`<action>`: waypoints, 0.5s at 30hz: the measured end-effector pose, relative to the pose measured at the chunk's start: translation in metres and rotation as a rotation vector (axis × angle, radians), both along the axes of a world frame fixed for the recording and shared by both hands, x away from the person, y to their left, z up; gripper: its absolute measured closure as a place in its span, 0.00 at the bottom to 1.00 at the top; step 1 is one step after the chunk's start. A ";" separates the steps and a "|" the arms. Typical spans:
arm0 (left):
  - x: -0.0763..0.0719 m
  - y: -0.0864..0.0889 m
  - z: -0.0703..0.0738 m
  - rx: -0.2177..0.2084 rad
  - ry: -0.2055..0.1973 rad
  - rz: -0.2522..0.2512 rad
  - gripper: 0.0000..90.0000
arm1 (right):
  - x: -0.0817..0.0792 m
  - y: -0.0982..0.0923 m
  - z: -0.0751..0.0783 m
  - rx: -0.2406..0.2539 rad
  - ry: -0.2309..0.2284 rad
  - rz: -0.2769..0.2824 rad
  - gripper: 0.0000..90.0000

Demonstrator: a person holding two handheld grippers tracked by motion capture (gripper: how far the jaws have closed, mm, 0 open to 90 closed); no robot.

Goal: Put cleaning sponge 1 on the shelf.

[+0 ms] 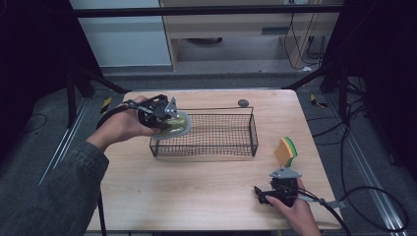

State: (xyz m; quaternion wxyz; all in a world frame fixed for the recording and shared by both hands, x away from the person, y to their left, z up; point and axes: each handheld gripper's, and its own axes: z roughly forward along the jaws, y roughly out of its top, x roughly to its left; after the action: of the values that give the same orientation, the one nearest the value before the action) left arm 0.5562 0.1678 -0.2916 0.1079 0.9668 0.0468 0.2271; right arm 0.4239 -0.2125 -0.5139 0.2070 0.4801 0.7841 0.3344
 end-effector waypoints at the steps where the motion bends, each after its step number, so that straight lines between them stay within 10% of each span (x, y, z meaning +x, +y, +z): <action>1: 0.001 -0.001 -0.001 -0.001 -0.002 -0.007 0.79 | 0.000 0.000 0.000 0.000 0.000 0.000 0.01; 15: 0.008 -0.011 -0.022 0.046 -0.061 -0.067 0.79 | 0.001 0.000 0.000 -0.001 -0.001 0.001 0.01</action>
State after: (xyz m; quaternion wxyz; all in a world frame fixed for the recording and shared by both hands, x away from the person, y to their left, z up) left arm 0.5643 0.1568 -0.3139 0.0948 0.9626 0.0056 0.2537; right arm 0.4247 -0.2124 -0.5140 0.2077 0.4796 0.7844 0.3341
